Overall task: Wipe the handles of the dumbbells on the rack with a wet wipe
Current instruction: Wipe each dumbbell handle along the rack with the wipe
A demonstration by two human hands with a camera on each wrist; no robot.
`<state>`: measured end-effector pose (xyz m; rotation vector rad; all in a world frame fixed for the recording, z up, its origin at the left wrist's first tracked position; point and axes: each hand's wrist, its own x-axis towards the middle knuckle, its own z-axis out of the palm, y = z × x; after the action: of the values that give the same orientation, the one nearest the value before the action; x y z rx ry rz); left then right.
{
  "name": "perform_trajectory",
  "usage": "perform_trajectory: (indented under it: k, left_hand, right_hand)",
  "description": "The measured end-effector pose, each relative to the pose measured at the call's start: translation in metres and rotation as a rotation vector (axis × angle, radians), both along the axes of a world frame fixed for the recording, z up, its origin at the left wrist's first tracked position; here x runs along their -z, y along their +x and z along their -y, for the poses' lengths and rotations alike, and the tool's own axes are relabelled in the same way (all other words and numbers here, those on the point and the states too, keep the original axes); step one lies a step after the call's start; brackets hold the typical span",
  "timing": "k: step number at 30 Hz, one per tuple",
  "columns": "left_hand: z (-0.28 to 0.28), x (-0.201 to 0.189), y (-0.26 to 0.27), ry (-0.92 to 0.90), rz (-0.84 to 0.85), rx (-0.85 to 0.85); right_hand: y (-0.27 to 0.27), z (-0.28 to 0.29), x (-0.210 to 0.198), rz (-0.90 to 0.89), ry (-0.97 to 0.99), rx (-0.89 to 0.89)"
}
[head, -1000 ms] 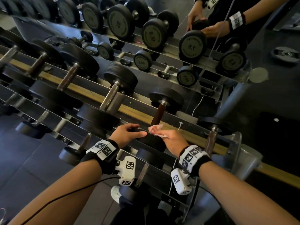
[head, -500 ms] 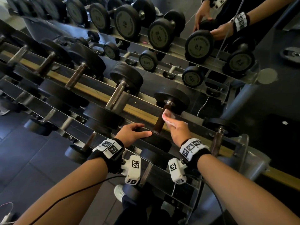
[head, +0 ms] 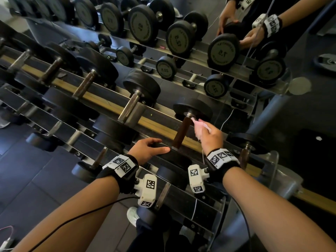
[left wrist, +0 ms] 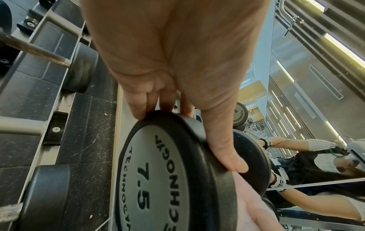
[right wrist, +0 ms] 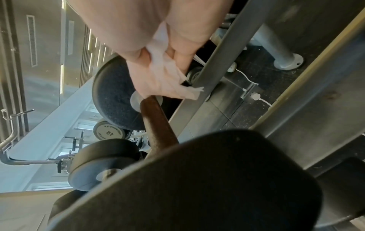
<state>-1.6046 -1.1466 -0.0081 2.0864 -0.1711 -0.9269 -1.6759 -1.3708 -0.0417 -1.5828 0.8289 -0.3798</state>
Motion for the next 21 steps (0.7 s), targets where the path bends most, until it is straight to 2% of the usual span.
perform_trajectory:
  k: [3,7,14,21]
  left_hand:
    - [0.000,-0.001,0.000,0.005,0.004,0.005]
    - [0.000,-0.003,-0.001,0.002,-0.010,0.003]
    - [0.003,-0.008,0.000,0.032,-0.018,0.023]
    - [0.004,-0.013,0.006,0.119,-0.006,0.115]
  right_hand:
    - [0.001,-0.007,0.002,0.027,0.026,-0.015]
    - [-0.008,-0.023,0.003,-0.053,0.082,-0.200]
    - [-0.024,-0.035,0.005,-0.103,0.143,-0.305]
    - [-0.027,-0.034,0.002,-0.075,0.179,-0.314]
